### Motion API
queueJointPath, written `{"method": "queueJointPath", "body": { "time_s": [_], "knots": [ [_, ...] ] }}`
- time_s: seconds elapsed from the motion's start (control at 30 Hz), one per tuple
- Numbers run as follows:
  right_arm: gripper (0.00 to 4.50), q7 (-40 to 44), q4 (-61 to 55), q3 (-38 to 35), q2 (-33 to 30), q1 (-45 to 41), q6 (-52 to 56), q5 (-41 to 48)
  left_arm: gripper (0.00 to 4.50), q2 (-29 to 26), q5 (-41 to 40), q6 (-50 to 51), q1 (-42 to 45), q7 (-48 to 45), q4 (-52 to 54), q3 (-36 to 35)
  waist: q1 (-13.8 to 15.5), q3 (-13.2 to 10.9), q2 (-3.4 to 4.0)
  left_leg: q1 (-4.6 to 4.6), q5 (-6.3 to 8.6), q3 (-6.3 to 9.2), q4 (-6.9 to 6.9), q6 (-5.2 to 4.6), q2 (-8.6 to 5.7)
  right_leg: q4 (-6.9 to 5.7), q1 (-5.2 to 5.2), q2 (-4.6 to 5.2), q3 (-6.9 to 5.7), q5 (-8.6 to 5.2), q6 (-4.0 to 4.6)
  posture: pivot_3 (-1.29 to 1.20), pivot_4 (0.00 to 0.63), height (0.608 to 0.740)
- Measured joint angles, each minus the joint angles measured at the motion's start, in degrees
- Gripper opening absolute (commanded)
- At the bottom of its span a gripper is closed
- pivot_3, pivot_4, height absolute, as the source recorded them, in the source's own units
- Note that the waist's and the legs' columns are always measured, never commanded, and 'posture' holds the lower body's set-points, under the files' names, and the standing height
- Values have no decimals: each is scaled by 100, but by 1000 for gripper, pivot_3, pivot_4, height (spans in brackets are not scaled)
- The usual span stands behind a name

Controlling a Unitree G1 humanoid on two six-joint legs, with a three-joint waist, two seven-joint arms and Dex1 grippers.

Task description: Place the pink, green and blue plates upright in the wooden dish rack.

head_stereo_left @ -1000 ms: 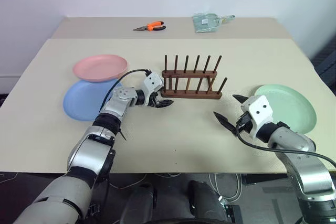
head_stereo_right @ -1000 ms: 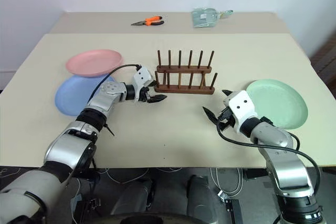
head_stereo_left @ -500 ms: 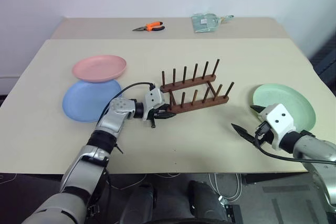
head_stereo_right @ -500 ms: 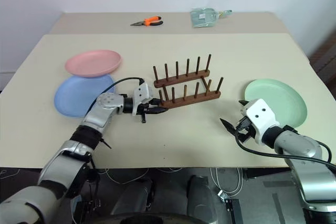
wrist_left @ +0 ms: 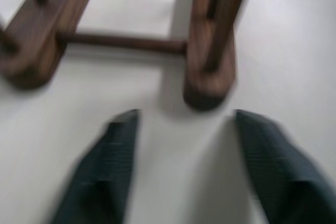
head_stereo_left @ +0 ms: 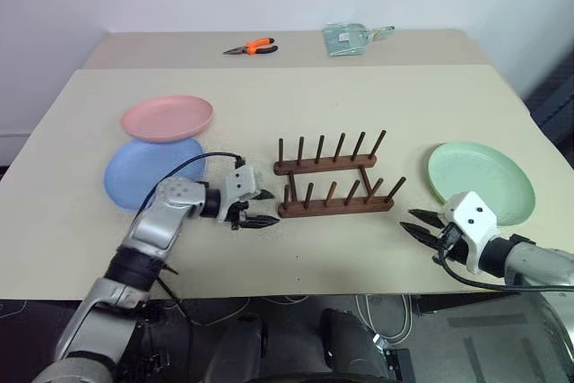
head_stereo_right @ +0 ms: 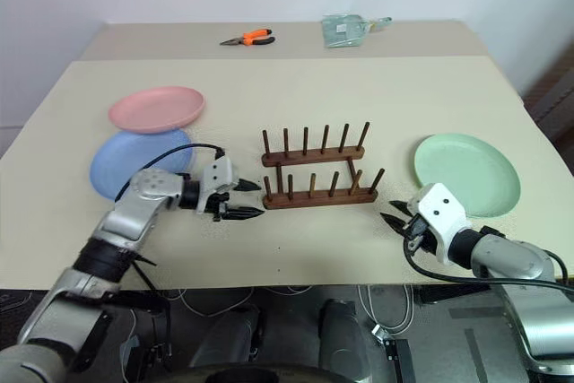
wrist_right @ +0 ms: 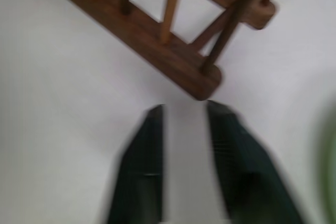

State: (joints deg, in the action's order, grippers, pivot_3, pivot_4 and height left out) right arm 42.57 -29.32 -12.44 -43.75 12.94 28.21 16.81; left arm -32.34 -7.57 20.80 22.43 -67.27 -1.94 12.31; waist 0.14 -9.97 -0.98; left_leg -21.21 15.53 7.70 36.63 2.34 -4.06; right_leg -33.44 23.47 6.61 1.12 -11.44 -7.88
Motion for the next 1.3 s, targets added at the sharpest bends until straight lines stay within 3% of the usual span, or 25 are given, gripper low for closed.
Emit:
{"method": "queueJointPath", "body": {
  "time_s": [0.07, 0.1, 0.3, 0.53, 0.83, 0.87, 0.97, 1.13, 1.2, 1.3],
  "knots": [
    [0, -73, -8, 264, 43, -27, 3, -94, 203, -67, -232, 441, -370, 31, 543, -33, 14, 2, 3, -1, 0, 0, 0, -1, -1, 1, -1, 6, 1, -2, 0, 0, 150, 740],
    [0, -113, -8, 381, 69, -50, 1, -148, 88, -33, -318, 597, -490, 75, 722, -4, 38, 1, 4, -5, 0, 1, 6, -1, -1, 1, -1, 7, 0, -3, 2, 0, 150, 740],
    [0, -572, 588, 1204, 199, -698, -276, -993, 88, 903, -201, 933, -747, 1312, 1261, 293, 69, 1, 2, -17, 4, 6, 38, -6, -12, 7, -9, 13, -3, -4, 2, 0, 150, 740],
    [0, -1450, 2017, 1683, 950, -2005, -733, -1819, 88, 1912, 486, 600, -63, 3243, 131, 276, 42, 5, 6, -4, 3, 3, 40, -5, -11, -6, -10, 5, -3, 4, 3, 0, 150, 740],
    [0, -1754, 3097, 1787, 1336, -2921, -1157, -2082, 88, 1948, 572, 179, 342, 3694, -621, 7, 43, 6, 10, -8, 3, 1, 37, -5, -15, -8, -3, 5, -3, 24, 5, 0, 150, 740],
    [505, -1672, 3082, 1777, 1341, -2920, -1138, -2014, 0, 1911, 566, 165, 338, 3693, -622, -7, 42, 6, 10, -8, 3, 2, 37, -5, -15, -8, -3, 4, -3, 24, 5, 0, 150, 740],
    [1700, -1297, 2764, 1696, 1341, -2807, -966, -1638, 807, 1766, 377, 270, 185, 3646, -464, -282, 3, 6, 11, -8, 3, 3, 34, -5, -13, -9, -1, 4, -3, 24, 5, 0, 150, 740],
    [4143, -954, 2007, 1614, 1321, -2613, -849, -1359, 3209, 1717, -247, 479, 73, 4152, 65, -1532, -60, 4, 11, -13, 3, 12, 36, -5, -12, -11, 1, 2, -6, 23, 4, 0, 150, 740],
    [4221, -930, 1888, 1632, 1318, -2614, -852, -1371, 4221, 1773, -400, 503, 374, 4660, 186, -2126, -54, 5, 9, -12, 3, 15, 37, -4, -13, -10, -3, 2, -10, 21, 0, 0, 150, 740],
    [4221, -896, 1933, 1824, 1315, -2621, -950, -1555, 4221, 2021, -674, 517, 991, 5681, 343, -3034, -55, 5, 8, -12, 3, 14, 37, -3, -15, -6, -5, 4, -9, 22, -1, 0, 150, 740]
  ]
}}
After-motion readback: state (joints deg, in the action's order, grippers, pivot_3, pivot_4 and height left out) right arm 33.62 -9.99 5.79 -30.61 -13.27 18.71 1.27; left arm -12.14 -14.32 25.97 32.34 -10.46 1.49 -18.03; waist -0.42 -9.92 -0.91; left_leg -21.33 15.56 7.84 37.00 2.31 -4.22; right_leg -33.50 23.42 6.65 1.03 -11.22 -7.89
